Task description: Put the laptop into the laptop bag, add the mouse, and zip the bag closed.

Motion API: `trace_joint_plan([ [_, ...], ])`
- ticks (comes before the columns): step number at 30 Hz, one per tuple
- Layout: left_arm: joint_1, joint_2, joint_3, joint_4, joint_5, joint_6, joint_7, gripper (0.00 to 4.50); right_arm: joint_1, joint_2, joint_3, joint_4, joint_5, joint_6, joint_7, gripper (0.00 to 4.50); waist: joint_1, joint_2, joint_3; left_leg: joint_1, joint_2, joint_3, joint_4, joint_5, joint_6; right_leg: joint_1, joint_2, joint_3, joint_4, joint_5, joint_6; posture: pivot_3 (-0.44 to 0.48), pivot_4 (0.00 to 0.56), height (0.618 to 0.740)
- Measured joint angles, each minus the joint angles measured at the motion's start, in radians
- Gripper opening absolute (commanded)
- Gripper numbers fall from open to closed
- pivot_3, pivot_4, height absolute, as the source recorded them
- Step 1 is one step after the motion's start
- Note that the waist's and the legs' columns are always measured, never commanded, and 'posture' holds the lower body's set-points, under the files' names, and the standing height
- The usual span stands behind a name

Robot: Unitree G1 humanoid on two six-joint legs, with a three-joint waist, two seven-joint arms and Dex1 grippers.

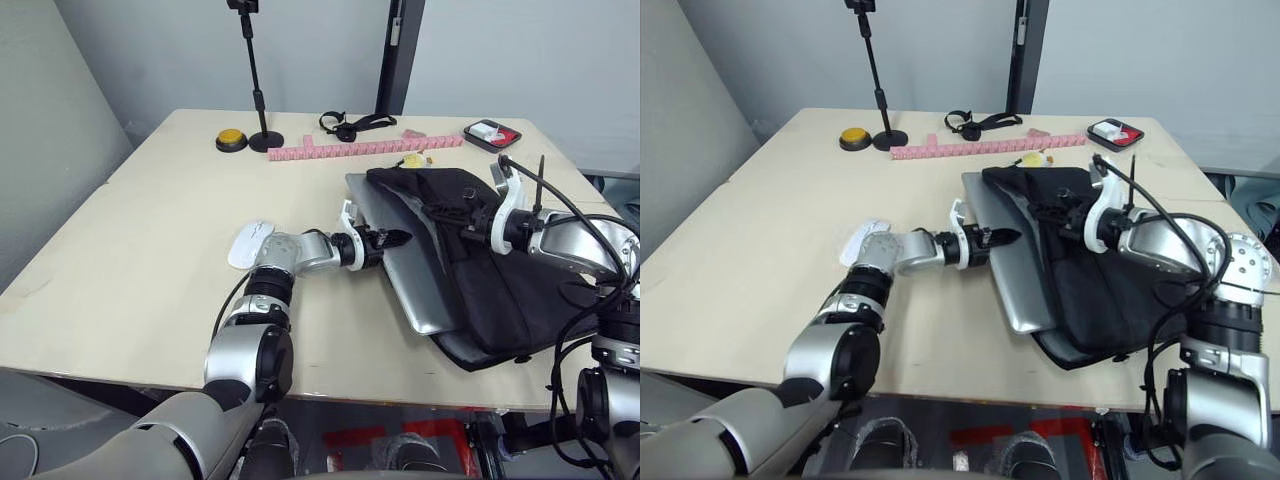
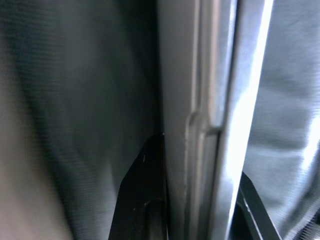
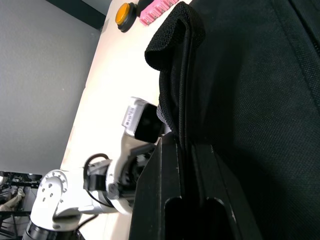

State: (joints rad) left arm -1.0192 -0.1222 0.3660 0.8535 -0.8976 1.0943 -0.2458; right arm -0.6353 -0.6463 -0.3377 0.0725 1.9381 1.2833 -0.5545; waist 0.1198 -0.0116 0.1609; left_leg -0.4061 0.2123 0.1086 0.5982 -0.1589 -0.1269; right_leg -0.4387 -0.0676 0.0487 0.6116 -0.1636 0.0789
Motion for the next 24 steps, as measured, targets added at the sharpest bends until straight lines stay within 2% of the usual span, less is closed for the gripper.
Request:
trace_joint_plan([
  [8, -0.072, -0.015, 0.006, 0.137, 0.047, -0.099, -0.041, 0.31, -0.001, -0.023, 0.039, 0.001, 0.0, -0.025, 0.027, 0.04, -0.001, 0.0, 0.0, 0.0, 0.0, 0.0, 0.0, 0.0, 0.0, 0.0, 0.0, 0.0, 0.0, 0.0, 0.001, 0.0, 0.15, 0.739],
  [16, -0.086, -0.02, 0.004, 0.186, 0.075, -0.131, -0.084, 0.31, -0.001, -0.027, 0.043, 0.001, 0.0, -0.033, 0.029, 0.04, 0.002, 0.0, 0.0, 0.0, 0.0, 0.0, 0.0, 0.0, 0.0, 0.0, 0.0, 0.0, 0.0, 0.0, 0.001, 0.0, 0.15, 0.739],
  [24, -0.094, -0.024, -0.088, 0.185, 0.121, -0.106, -0.194, 0.31, -0.004, -0.026, 0.063, 0.001, 0.0, -0.041, 0.029, 0.04, 0.003, 0.0, 0.0, 0.0, 0.0, 0.0, -0.001, 0.0, 0.0, 0.0, 0.0, 0.0, -0.001, 0.0, 0.0, 0.0, 0.15, 0.739],
])
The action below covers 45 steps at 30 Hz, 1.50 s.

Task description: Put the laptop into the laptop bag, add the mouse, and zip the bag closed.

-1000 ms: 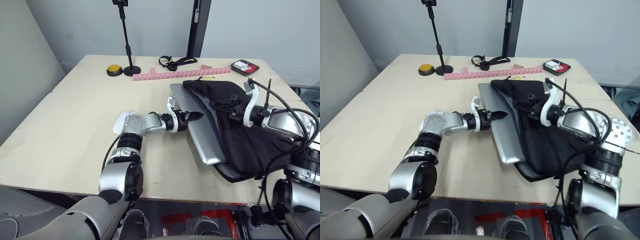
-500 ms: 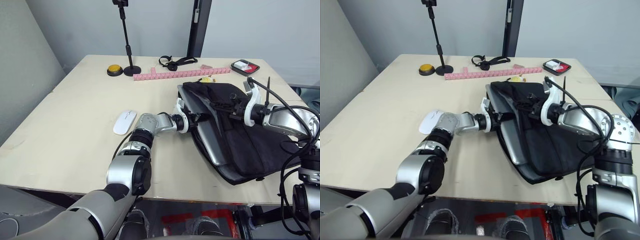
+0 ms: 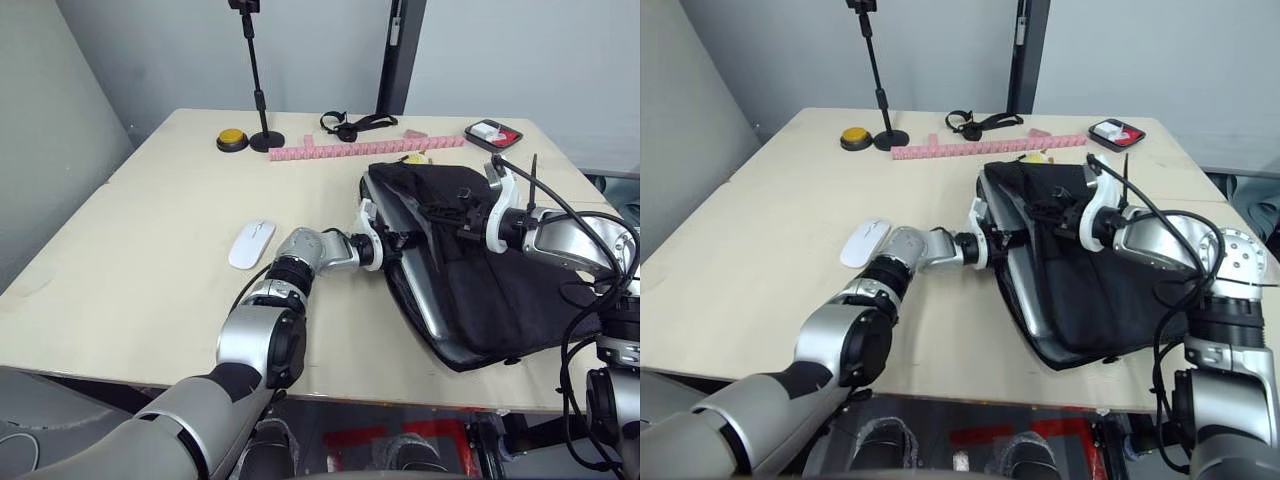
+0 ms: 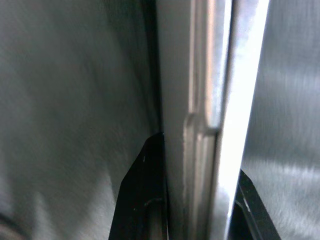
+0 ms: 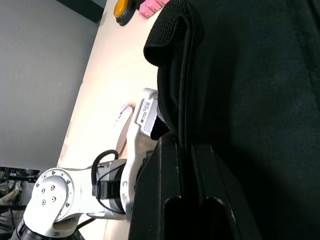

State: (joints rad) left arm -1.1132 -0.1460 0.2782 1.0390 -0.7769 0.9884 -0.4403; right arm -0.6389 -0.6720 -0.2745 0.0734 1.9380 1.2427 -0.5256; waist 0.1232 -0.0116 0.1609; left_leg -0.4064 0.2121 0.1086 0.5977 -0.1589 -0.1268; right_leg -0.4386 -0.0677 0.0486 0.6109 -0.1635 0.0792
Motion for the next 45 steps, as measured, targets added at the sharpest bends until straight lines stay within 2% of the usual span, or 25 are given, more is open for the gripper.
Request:
trace_joint_plan([
  [11, -0.016, -0.003, -0.005, 0.029, 0.007, -0.027, -0.011, 0.31, -0.005, 0.002, 0.003, 0.0, 0.0, -0.014, 0.001, 0.04, -0.001, 0.0, 0.0, 0.0, 0.0, 0.0, 0.0, 0.0, 0.0, 0.0, 0.0, 0.0, 0.0, -0.001, -0.002, 0.0, 0.15, 0.739],
  [21, -0.06, -0.01, 0.017, 0.129, 0.018, -0.153, 0.011, 0.31, -0.021, 0.023, 0.018, 0.002, 0.0, -0.017, 0.001, 0.04, -0.005, 0.0, 0.0, 0.001, 0.0, 0.0, 0.001, 0.0, 0.0, 0.002, 0.0, 0.0, -0.001, -0.001, -0.002, 0.0, 0.15, 0.739],
  [27, -0.074, -0.011, 0.01, 0.13, 0.043, -0.156, -0.024, 0.31, -0.021, 0.023, 0.018, 0.002, 0.0, -0.018, 0.001, 0.04, -0.004, 0.0, 0.0, 0.001, 0.0, 0.0, 0.0, 0.0, 0.0, 0.002, 0.0, 0.0, -0.001, -0.001, -0.002, 0.0, 0.15, 0.739],
  [29, -0.075, -0.011, 0.004, 0.128, 0.051, -0.156, -0.033, 1.33, -0.021, 0.022, 0.018, 0.002, 0.0, -0.018, 0.001, 0.0, -0.004, 0.0, 0.0, 0.0, 0.0, 0.0, 0.0, 0.0, 0.0, 0.002, 0.0, 0.0, -0.002, -0.001, -0.002, 0.0, 0.15, 0.739],
  [34, -0.078, -0.011, -0.036, 0.124, 0.088, -0.127, -0.031, 3.06, -0.022, 0.022, 0.021, 0.001, 0.0, -0.02, 0.005, 0.0, -0.003, 0.0, 0.0, 0.0, -0.001, 0.0, -0.001, 0.0, 0.0, 0.001, 0.0, 0.0, -0.002, -0.001, -0.001, 0.0, 0.15, 0.739],
  [35, -0.078, -0.011, -0.043, 0.117, 0.093, -0.119, -0.033, 3.6, -0.022, 0.021, 0.021, 0.001, 0.0, -0.02, 0.006, 0.0, -0.003, 0.0, 0.0, 0.0, 0.0, 0.0, -0.001, 0.0, 0.0, 0.001, 0.0, 0.0, -0.002, 0.0, -0.001, 0.0, 0.15, 0.739],
  [38, -0.078, -0.009, -0.065, 0.072, 0.113, -0.082, -0.055, 4.46, -0.022, 0.017, 0.022, 0.003, 0.0, -0.02, 0.01, 0.0, -0.003, 0.0, 0.0, 0.0, 0.0, 0.0, -0.001, 0.0, 0.0, 0.001, -0.001, 0.0, -0.002, -0.001, -0.002, 0.0, 0.15, 0.739],
  [45, -0.031, 0.027, -0.128, -0.103, 0.163, 0.015, -0.106, 4.46, -0.036, -0.002, 0.024, 0.013, 0.003, -0.02, 0.029, 0.0, -0.007, 0.0, 0.0, 0.0, 0.0, 0.0, -0.001, 0.0, 0.0, 0.001, -0.001, 0.0, -0.002, -0.002, -0.003, 0.0, 0.15, 0.739],
])
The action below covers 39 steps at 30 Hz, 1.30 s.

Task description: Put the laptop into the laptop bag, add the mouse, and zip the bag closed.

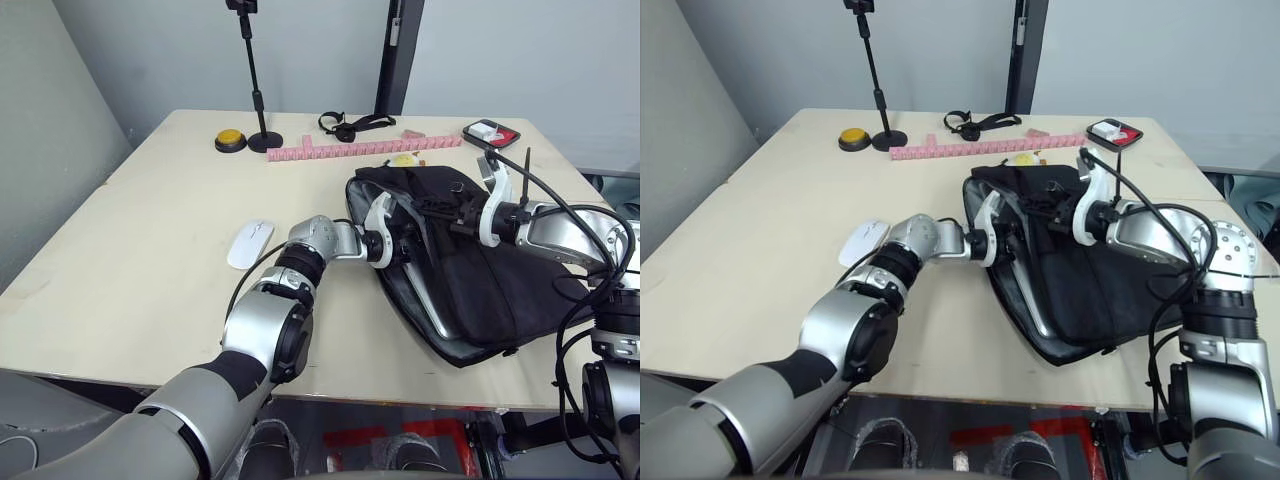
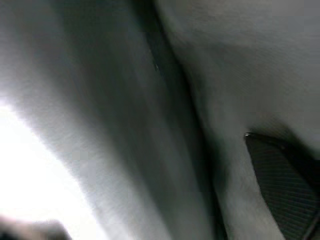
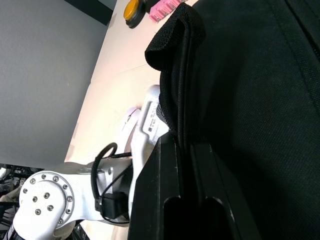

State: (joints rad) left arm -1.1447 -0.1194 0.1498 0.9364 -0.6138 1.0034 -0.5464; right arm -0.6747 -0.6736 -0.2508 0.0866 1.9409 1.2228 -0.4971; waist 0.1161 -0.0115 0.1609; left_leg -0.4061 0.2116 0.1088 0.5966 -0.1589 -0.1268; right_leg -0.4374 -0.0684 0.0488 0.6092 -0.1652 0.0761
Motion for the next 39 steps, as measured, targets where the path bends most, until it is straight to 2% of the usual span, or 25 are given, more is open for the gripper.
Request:
trace_joint_plan([
  [7, 0.153, 0.236, -0.034, -0.4, -0.011, 0.192, -0.037, 4.46, -0.015, -0.031, 0.035, 0.046, 0.01, -0.001, 0.019, 0.0, -0.011, 0.001, 0.0, 0.0, 0.0, 0.0, 0.0, 0.0, 0.0, 0.0, 0.0, 0.0, 0.0, -0.004, -0.006, 0.0, 0.15, 0.739],
  [14, 0.272, 0.381, -0.028, -0.69, -0.064, 0.303, -0.067, 4.46, -0.044, -0.028, 0.081, 0.074, 0.009, -0.007, 0.031, 0.0, -0.014, 0.001, 0.001, -0.001, 0.001, 0.0, 0.0, 0.0, 0.0, -0.001, -0.001, -0.003, 0.0, -0.004, -0.007, 0.0, 0.15, 0.739],
  [16, 0.291, 0.457, 0.013, -0.782, -0.104, 0.304, -0.107, 4.46, -0.06, -0.025, 0.099, 0.082, -0.012, -0.008, 0.055, 0.0, -0.023, 0.002, 0.001, -0.001, 0.002, 0.0, -0.002, 0.001, -0.001, -0.002, 0.0, -0.003, 0.001, -0.005, -0.008, 0.0, 0.15, 0.739],
  [20, 0.378, 0.646, 0.062, -0.994, -0.18, 0.234, -0.267, 4.46, -0.073, -0.006, 0.165, 0.05, -0.224, -0.013, 0.192, 0.0, -0.023, 0.002, 0.001, 0.0, 0.003, 0.0, -0.004, 0.001, -0.003, -0.002, 0.0, -0.004, 0.001, -0.007, -0.008, 0.0, 0.15, 0.739],
  [22, 0.472, 0.753, 0.061, -1.082, -0.197, 0.173, -0.385, 4.46, -0.072, 0.003, 0.204, 0.03, -0.353, -0.019, 0.289, 0.0, -0.021, 0.003, 0.001, 0.0, 0.003, 0.0, -0.004, 0.001, -0.003, -0.003, 0.0, -0.004, 0.001, -0.008, -0.008, 0.0, 0.15, 0.739],
  [24, 0.543, 0.826, 0.065, -1.122, -0.213, 0.131, -0.478, 4.5, -0.07, 0.003, 0.246, 0.017, -0.472, -0.028, 0.382, 0.75, -0.018, 0.003, 0.001, 0.0, 0.003, 0.0, -0.004, 0.001, -0.003, -0.004, 0.0, -0.005, 0.002, -0.009, -0.008, 0.0, 0.15, 0.739],
  [25, 0.569, 0.857, 0.069, -1.131, -0.217, 0.109, -0.516, 4.5, -0.069, 0.003, 0.261, 0.016, -0.519, -0.034, 0.427, 0.99, -0.015, 0.003, 0.001, 0.0, 0.003, 0.0, -0.004, 0.001, -0.003, -0.004, 0.0, -0.005, 0.002, -0.009, -0.008, 0.0, 0.15, 0.739],
  [30, 0.661, 0.989, 0.113, -1.115, -0.203, -0.008, -0.629, 4.5, -0.058, -0.041, 0.29, -0.074, -0.698, -0.059, 0.702, 2.8, -0.008, 0.003, 0.001, 0.0, 0.003, 0.0, -0.004, 0.001, -0.003, -0.003, -0.001, -0.006, 0.003, -0.01, -0.008, 0.0, 0.15, 0.739],
  [33, 0.694, 1.056, 0.16, -1.054, -0.192, -0.062, -0.662, 4.5, -0.056, -0.117, 0.294, -0.124, -0.781, -0.08, 0.861, 3.84, -0.009, 0.003, 0.001, 0.0, 0.003, 0.0, -0.004, 0.001, -0.003, -0.003, -0.001, -0.006, 0.004, -0.01, -0.008, 0.0, 0.15, 0.739],
  [35, 0.731, 1.102, 0.198, -1.01, -0.163, -0.119, -0.687, 4.5, -0.025, -0.213, 0.293, -0.159, -0.856, -0.132, 1.001, 4.47, -0.008, 0.003, 0.001, 0.0, 0.003, 0.0, -0.005, 0.001, -0.003, -0.003, -0.001, -0.007, 0.003, -0.011, -0.008, 0.0, 0.15, 0.739],
  [39, 0.844, 1.199, 0.263, -0.882, -0.074, -0.23, -0.721, 4.5, 0.127, -0.442, 0.271, -0.17, -1.052, -0.32, 1.29, 4.47, -0.003, 0.003, 0.001, 0.001, 0.003, 0.0, -0.007, -0.001, 0.0, -0.002, -0.001, -0.007, 0.002, -0.013, -0.009, 0.0, 0.15, 0.739],
])
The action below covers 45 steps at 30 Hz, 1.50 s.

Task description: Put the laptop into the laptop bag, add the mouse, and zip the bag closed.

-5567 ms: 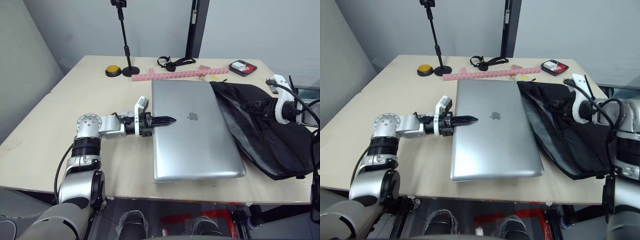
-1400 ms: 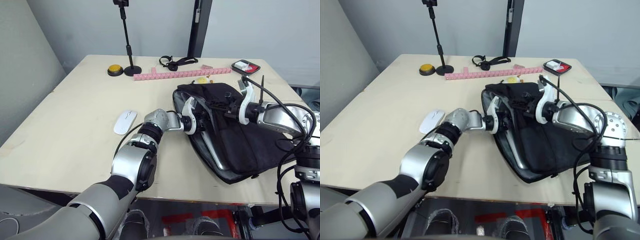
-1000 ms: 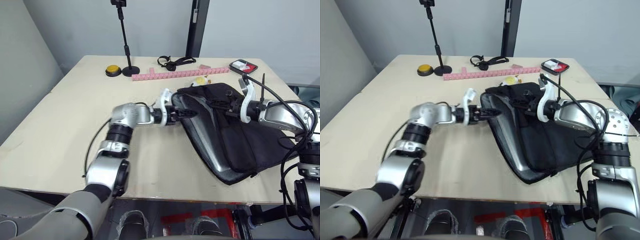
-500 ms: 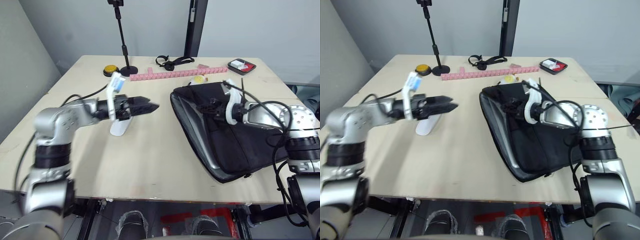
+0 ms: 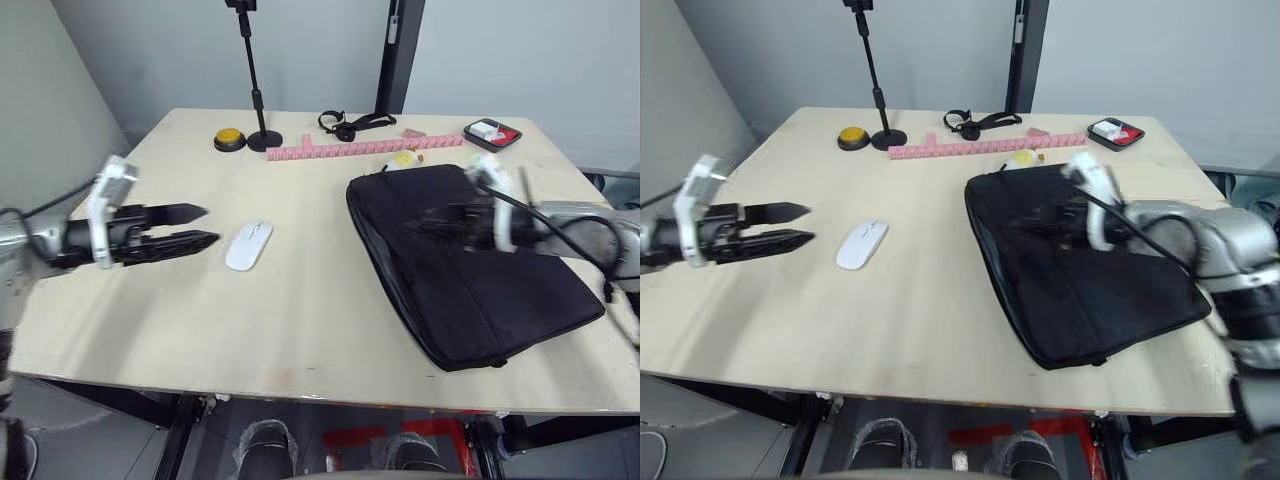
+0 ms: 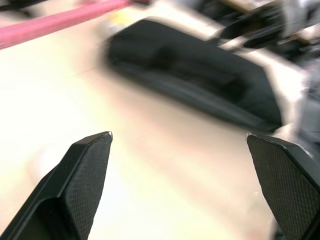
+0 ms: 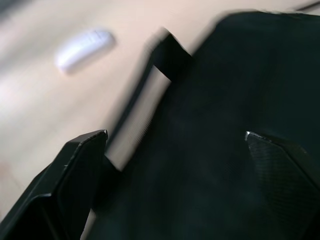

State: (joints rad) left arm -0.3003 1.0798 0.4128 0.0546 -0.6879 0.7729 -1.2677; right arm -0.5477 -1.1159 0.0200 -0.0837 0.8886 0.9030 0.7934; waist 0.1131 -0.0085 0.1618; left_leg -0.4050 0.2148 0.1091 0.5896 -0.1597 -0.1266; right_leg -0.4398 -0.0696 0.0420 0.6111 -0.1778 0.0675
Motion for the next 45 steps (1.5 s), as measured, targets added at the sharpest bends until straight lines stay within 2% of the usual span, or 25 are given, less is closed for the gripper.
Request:
trace_joint_plan([
  [4, 0.062, 0.021, 0.013, 0.084, 0.064, -0.1, -0.029, 4.5, 0.152, -0.11, -0.036, 0.025, -0.145, -0.198, 0.222, 4.47, -0.005, 0.0, 0.0, 0.001, 0.001, 0.0, 0.001, -0.002, 0.003, 0.001, 0.0, 0.0, 0.003, -0.001, -0.002, 0.0, 0.15, 0.739],
  [7, 0.072, 0.031, 0.044, 0.17, 0.075, -0.12, -0.03, 4.5, 0.216, -0.152, -0.094, 0.088, -0.22, -0.285, 0.32, 4.47, -0.011, 0.0, 0.0, 0.002, 0.001, 0.001, 0.004, -0.002, 0.005, 0.0, 0.0, 0.001, 0.006, -0.002, -0.003, 0.0, 0.15, 0.739],
  [16, 0.089, 0.074, 0.086, 0.204, 0.076, -0.137, -0.069, 4.5, 0.232, -0.162, -0.298, 0.211, -0.249, -0.327, 0.421, 4.47, -0.018, 0.0, 0.0, 0.006, 0.001, 0.008, 0.006, -0.001, 0.009, 0.001, -0.002, 0.005, 0.011, -0.003, -0.006, 0.0, 0.15, 0.739],
  [26, 0.074, 0.067, 0.056, 0.208, 0.107, -0.192, -0.089, 4.5, 0.217, -0.124, -0.343, 0.209, -0.25, -0.311, 0.423, 4.47, -0.015, -0.001, 0.0, 0.006, 0.001, 0.009, 0.007, 0.0, 0.012, 0.001, -0.003, 0.005, 0.012, -0.003, -0.008, 0.0, 0.15, 0.739],
  [34, -0.015, -0.056, -0.084, 0.219, 0.166, -0.217, 0.031, 4.5, 0.166, -0.018, -0.379, 0.031, -0.185, -0.299, 0.394, 4.47, -0.013, 0.0, -0.001, 0.006, 0.001, 0.01, 0.011, 0.003, 0.017, 0.001, -0.004, 0.005, 0.017, -0.004, -0.009, 0.0, 0.15, 0.739],
  [37, -0.085, -0.118, -0.146, 0.236, 0.198, -0.186, 0.105, 4.5, 0.145, 0.005, -0.33, -0.031, -0.18, -0.271, 0.372, 4.47, -0.013, -0.001, -0.001, 0.006, 0.001, 0.009, 0.013, 0.003, 0.017, 0.002, -0.004, 0.005, 0.018, -0.004, -0.009, 0.0, 0.15, 0.739],
  [40, -0.2, -0.241, -0.219, 0.268, 0.251, -0.155, 0.231, 4.5, 0.081, 0.066, -0.226, -0.131, -0.176, -0.25, 0.35, 4.47, -0.012, 0.001, -0.002, 0.006, 0.001, 0.011, 0.015, 0.004, 0.015, 0.002, -0.007, 0.003, 0.022, -0.004, -0.009, 0.0, 0.15, 0.739],
  [41, -0.216, -0.286, -0.244, 0.268, 0.264, -0.148, 0.267, 4.5, 0.05, 0.086, -0.19, -0.173, -0.168, -0.234, 0.34, 4.47, -0.012, 0.001, -0.002, 0.005, 0.001, 0.011, 0.016, 0.004, 0.015, 0.002, -0.007, 0.004, 0.023, -0.004, -0.01, 0.0, 0.15, 0.739],
  [45, -0.227, -0.356, -0.276, 0.269, 0.274, -0.129, 0.345, 4.5, 0.008, 0.111, -0.149, -0.216, -0.166, -0.201, 0.314, 4.47, -0.017, 0.0, -0.003, 0.004, 0.001, 0.01, 0.016, 0.004, 0.015, 0.002, -0.007, 0.003, 0.022, -0.004, -0.01, 0.0, 0.15, 0.739],
])
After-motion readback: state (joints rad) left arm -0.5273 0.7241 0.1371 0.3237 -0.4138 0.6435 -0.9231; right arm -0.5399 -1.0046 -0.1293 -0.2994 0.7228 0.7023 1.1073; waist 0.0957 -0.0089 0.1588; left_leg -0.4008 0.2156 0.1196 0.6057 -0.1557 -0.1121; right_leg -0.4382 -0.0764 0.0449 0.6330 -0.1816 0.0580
